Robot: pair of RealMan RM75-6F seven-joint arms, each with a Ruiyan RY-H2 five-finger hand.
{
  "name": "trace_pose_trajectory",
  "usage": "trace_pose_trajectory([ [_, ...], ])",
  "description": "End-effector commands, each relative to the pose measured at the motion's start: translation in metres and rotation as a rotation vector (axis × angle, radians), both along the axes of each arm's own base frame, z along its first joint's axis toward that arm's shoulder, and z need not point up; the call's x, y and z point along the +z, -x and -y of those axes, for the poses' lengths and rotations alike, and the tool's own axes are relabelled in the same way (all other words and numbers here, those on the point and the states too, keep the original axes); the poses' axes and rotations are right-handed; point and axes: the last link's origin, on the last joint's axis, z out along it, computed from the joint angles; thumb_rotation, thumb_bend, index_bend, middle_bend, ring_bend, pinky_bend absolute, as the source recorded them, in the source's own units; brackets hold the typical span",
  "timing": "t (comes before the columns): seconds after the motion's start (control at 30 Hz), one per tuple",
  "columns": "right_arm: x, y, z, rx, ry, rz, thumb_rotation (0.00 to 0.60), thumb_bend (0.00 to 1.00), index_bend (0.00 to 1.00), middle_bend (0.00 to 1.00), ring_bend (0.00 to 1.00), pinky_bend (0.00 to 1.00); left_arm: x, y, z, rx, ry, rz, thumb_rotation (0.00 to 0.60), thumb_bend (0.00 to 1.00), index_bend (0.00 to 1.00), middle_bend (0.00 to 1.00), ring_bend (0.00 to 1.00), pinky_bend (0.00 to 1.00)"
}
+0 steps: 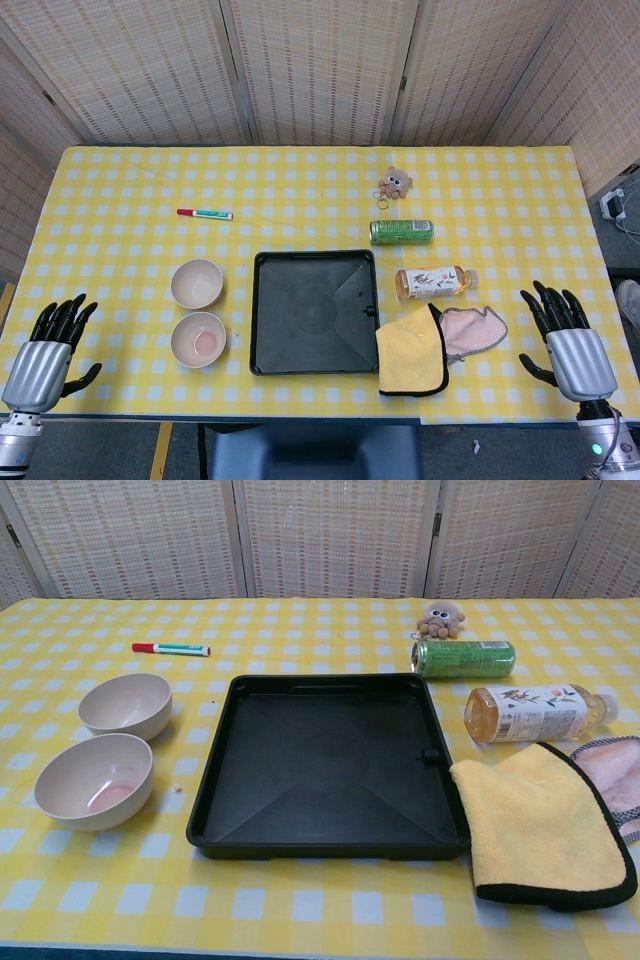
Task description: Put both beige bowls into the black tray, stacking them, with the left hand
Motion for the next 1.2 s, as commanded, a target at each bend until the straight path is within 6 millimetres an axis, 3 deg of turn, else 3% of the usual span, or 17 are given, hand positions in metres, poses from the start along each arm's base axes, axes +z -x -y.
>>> trace_pose_trajectory([
  [0.03,-0.001,0.0,0.0,0.005,-0.001,-0.002,0.6,0.26,0.0,0.0,0.0,0.0,-0.002,-0.001,-0.001,-0.004,0.004,0.0,0.6,0.28,0.01,0.0,0.0,0.0],
  [0.47,0.0,-0.004,-0.013,0.014,-0.001,-0.007,0.6,0.26,0.0,0.0,0.0,0.0,-0.029,-0.022,0.009,-0.16,0.146,0.049,0.6,0.28,0.0,0.01,0.0,0.0],
  [0.57,0.0,-0.007,-0.014,0.019,0.006,-0.003,0.6,0.26,0.0,0.0,0.0,0.0,-0.043,-0.024,0.015,-0.219,0.208,0.067,0.6,0.28,0.0,0.1,0.05,0.12],
  [0.63,-0.001,-0.007,-0.014,0.02,0.001,-0.007,0.6,0.26,0.0,0.0,0.0,0.0,-0.048,-0.025,0.015,-0.242,0.217,0.09,0.6,0.28,0.05,0.27,0.2,0.32],
  [0.7,-0.004,-0.006,-0.012,0.015,-0.018,-0.013,0.6,0.26,0.0,0.0,0.0,0.0,-0.052,-0.025,0.015,-0.253,0.22,0.104,0.6,0.28,0.19,0.6,0.5,0.57],
  [0.77,-0.004,-0.004,-0.01,0.004,-0.026,-0.008,0.6,0.26,0.0,0.0,0.0,0.0,-0.053,-0.028,0.013,-0.282,0.178,0.129,0.6,0.28,0.28,0.84,0.69,0.72],
  [0.83,-0.003,-0.003,-0.009,0.002,-0.02,-0.011,0.6,0.26,0.0,0.0,0.0,0.0,-0.056,-0.031,0.01,-0.318,0.126,0.154,0.6,0.28,0.41,0.99,0.88,0.9],
  [0.9,-0.002,-0.002,-0.009,-0.003,-0.019,-0.017,0.6,0.26,0.0,0.0,0.0,0.0,-0.06,-0.032,0.009,-0.343,0.112,0.181,0.6,0.28,0.48,1.0,0.96,0.98],
  [1.0,0.0,-0.002,-0.008,-0.009,-0.015,-0.014,0.6,0.25,0.0,0.0,0.0,0.0,-0.07,-0.031,0.007,-0.338,0.132,0.234,0.6,0.28,0.54,1.0,1.0,1.0],
  [1.2,0.001,0.0,-0.004,-0.023,0.0,-0.008,0.6,0.25,0.0,0.0,0.0,0.0,-0.084,-0.026,0.0,-0.263,0.151,0.211,0.6,0.28,0.55,1.0,1.0,1.0],
])
